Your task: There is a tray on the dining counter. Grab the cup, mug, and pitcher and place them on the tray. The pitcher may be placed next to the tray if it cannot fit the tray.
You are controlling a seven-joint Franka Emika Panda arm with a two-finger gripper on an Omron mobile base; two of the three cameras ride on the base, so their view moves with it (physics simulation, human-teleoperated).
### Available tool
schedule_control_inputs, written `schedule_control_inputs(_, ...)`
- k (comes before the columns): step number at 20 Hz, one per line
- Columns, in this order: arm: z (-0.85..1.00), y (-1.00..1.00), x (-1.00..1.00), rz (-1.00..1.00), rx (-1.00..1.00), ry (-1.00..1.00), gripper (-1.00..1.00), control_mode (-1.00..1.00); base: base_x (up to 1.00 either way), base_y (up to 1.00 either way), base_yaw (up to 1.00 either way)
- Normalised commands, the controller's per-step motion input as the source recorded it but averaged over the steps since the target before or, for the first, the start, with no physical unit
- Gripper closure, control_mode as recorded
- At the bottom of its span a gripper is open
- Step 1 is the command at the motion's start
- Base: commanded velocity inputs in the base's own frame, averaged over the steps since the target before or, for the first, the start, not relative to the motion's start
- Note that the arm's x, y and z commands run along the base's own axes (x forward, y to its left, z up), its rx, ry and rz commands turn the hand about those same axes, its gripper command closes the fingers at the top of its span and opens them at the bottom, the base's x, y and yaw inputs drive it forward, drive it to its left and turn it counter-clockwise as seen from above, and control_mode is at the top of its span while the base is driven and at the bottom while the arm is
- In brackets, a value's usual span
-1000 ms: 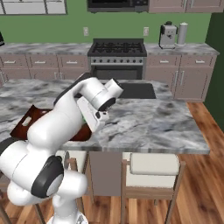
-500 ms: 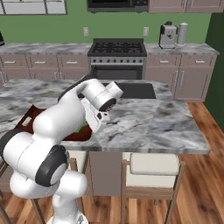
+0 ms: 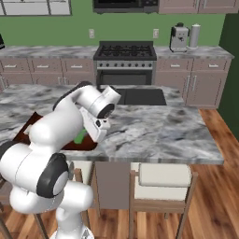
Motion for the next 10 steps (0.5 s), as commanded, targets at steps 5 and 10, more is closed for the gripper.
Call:
schedule_control_inputs(5,-0.17,0.0,0.03,0.0,-0.11,0.0,1.0,-1.0,0.0,0.0,0.0)
schedule_control_inputs(10,-0.1,-0.01,0.08,0.0,-0.08,0.0,1.0,-1.0,0.0,0.0,0.0)
